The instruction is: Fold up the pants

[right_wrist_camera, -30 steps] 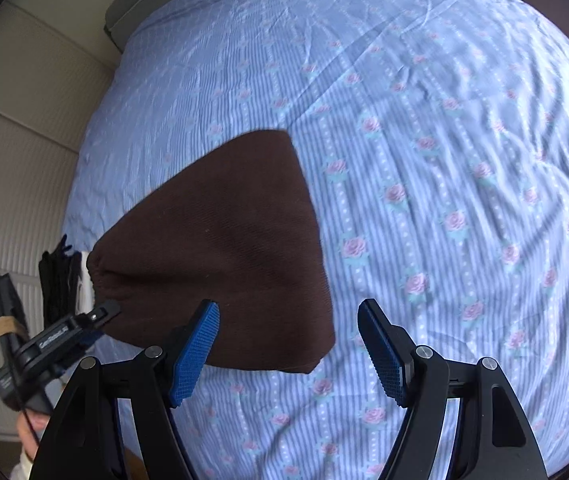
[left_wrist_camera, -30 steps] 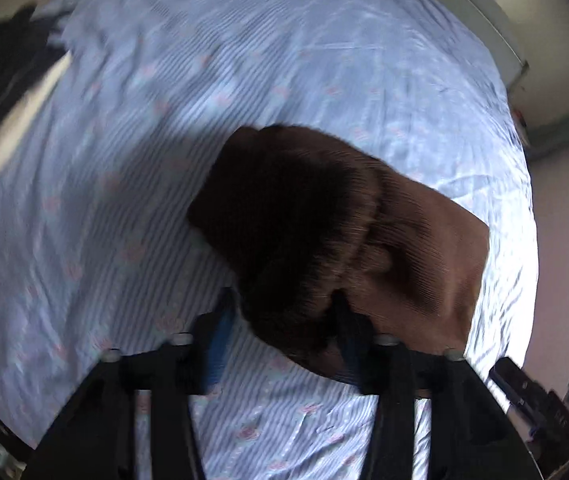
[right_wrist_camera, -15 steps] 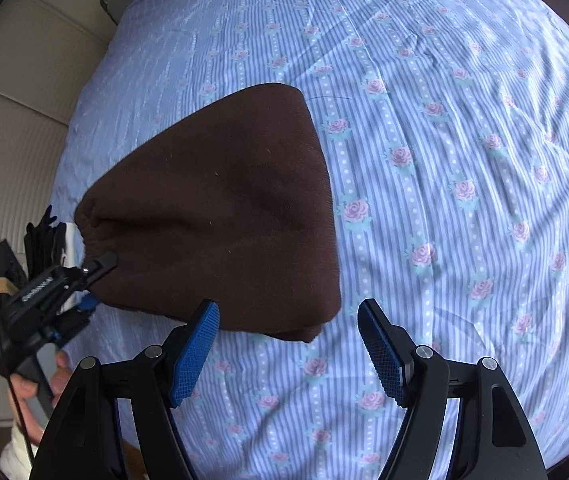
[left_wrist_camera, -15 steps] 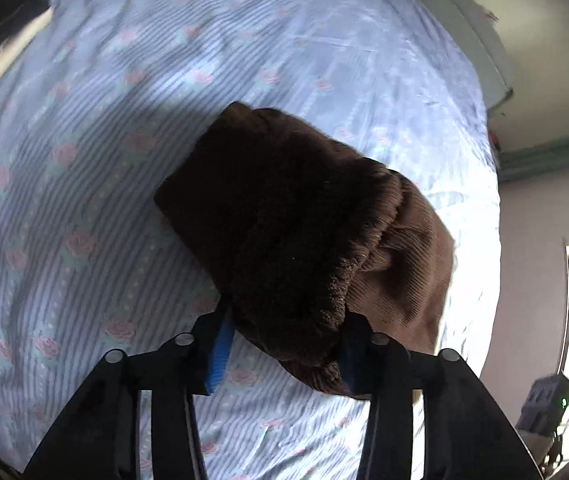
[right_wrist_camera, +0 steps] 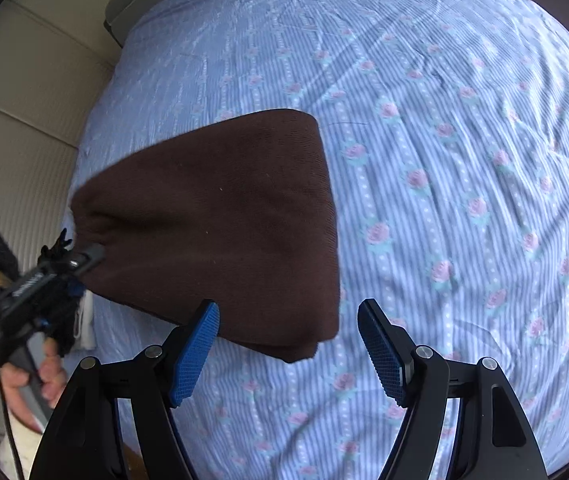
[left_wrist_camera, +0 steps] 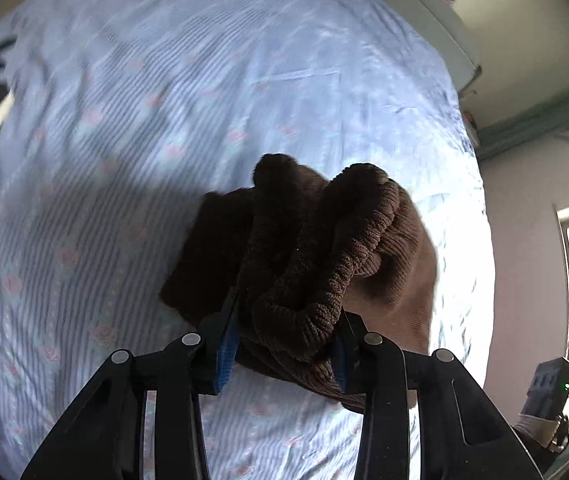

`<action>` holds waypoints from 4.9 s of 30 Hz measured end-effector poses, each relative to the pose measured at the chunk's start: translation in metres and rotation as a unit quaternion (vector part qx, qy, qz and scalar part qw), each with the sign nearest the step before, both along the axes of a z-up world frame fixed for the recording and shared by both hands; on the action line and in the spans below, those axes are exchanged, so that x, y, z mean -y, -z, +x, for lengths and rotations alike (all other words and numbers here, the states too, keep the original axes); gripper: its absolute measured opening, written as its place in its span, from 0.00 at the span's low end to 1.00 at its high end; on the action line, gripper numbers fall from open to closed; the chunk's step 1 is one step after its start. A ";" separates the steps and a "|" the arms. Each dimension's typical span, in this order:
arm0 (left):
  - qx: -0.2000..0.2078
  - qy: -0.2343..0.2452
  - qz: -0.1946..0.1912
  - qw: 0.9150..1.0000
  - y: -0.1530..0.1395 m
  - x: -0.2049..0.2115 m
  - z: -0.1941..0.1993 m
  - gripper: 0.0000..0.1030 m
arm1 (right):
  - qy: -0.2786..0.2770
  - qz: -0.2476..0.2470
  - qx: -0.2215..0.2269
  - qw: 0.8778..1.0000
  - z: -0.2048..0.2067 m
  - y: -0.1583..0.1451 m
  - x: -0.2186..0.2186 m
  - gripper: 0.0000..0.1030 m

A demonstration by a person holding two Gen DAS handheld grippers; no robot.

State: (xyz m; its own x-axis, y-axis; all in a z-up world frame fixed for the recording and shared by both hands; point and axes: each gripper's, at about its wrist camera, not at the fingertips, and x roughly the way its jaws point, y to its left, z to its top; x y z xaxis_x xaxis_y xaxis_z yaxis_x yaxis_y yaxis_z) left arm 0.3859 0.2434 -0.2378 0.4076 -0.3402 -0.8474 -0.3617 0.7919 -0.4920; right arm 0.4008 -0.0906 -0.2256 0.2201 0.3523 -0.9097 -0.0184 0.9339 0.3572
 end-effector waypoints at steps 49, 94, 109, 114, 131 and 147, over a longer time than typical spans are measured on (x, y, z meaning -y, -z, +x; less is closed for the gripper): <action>-0.021 -0.064 -0.133 0.989 0.099 -0.032 -0.022 0.87 | -0.005 0.006 -0.014 1.000 0.064 0.101 -0.025 0.77; 0.191 -0.054 0.062 0.978 -0.211 0.027 -0.245 0.53 | -0.150 0.086 0.193 0.966 -0.165 -0.196 0.000 0.39; 0.224 -0.065 0.069 0.970 -0.240 -0.087 -0.343 0.53 | -0.166 0.085 0.221 0.957 -0.248 -0.229 -0.121 0.39; 0.201 -0.037 0.065 0.977 -0.237 -0.145 -0.356 0.53 | -0.144 0.093 0.201 0.965 -0.275 -0.217 -0.176 0.39; 0.187 -0.141 0.073 0.969 -0.228 -0.278 -0.401 0.53 | -0.239 0.119 0.170 0.948 -0.237 -0.211 -0.325 0.39; 0.123 -0.095 0.028 0.987 -0.157 -0.429 -0.334 0.53 | -0.177 0.083 0.105 0.975 -0.235 -0.157 -0.453 0.39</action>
